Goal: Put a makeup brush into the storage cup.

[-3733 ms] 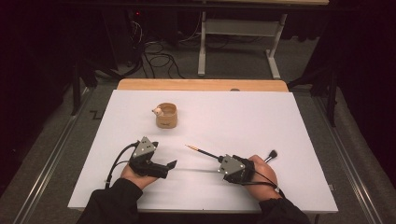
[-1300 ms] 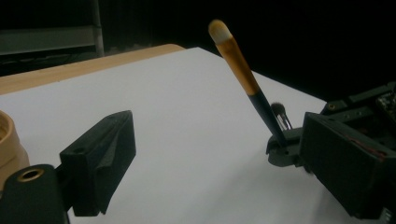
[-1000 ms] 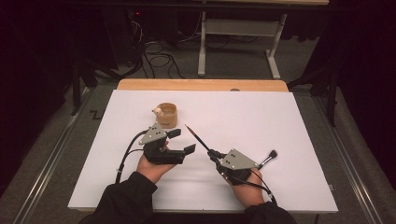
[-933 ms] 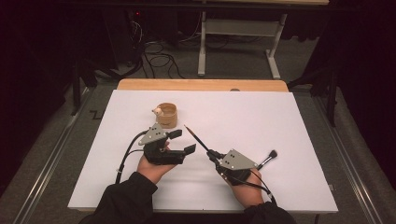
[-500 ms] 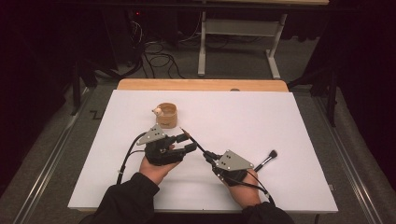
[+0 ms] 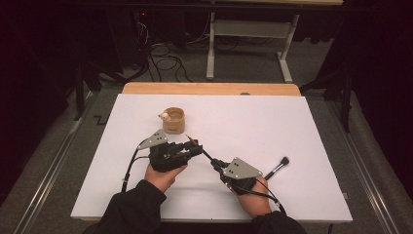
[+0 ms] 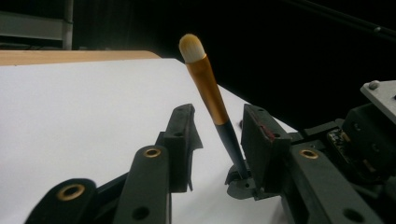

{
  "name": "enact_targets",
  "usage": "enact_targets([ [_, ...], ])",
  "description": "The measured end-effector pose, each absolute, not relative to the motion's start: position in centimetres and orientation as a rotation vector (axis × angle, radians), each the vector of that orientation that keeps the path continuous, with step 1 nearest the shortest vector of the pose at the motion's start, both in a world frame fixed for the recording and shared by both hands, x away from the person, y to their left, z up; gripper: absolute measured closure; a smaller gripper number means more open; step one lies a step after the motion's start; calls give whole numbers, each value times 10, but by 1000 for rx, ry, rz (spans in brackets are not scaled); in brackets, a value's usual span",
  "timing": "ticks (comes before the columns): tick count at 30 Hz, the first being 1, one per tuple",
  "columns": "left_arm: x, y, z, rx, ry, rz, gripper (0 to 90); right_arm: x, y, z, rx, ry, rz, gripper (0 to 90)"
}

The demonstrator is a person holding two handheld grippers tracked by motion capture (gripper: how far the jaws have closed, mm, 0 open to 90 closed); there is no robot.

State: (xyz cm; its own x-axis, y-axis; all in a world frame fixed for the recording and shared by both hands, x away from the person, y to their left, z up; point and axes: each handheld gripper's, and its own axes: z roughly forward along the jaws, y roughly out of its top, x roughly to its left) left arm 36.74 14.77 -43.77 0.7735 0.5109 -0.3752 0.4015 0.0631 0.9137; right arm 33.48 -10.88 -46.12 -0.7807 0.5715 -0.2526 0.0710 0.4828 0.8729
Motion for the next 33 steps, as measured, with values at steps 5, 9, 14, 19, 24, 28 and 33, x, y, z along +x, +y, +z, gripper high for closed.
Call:
enact_targets([
  [5,369,148,-440,1546,764,56,681,335,-108,-462,527,2212,1263,869],
  [9,369,148,-440,1547,759,57,708,334,-107,-462,525,2211,1262,869],
  [14,369,148,-441,1539,757,36,739,334,-107,-462,525,2210,1262,869],
  [19,368,148,-441,1527,740,34,767,334,-107,-462,523,2209,1260,869],
  [24,367,146,-441,1500,712,12,807,335,-107,-462,525,2207,1256,869],
  [28,364,145,-440,1495,687,20,829,334,-106,-462,517,2210,1254,869],
  [33,364,145,-440,1497,678,19,832,334,-106,-462,515,2211,1252,868],
])
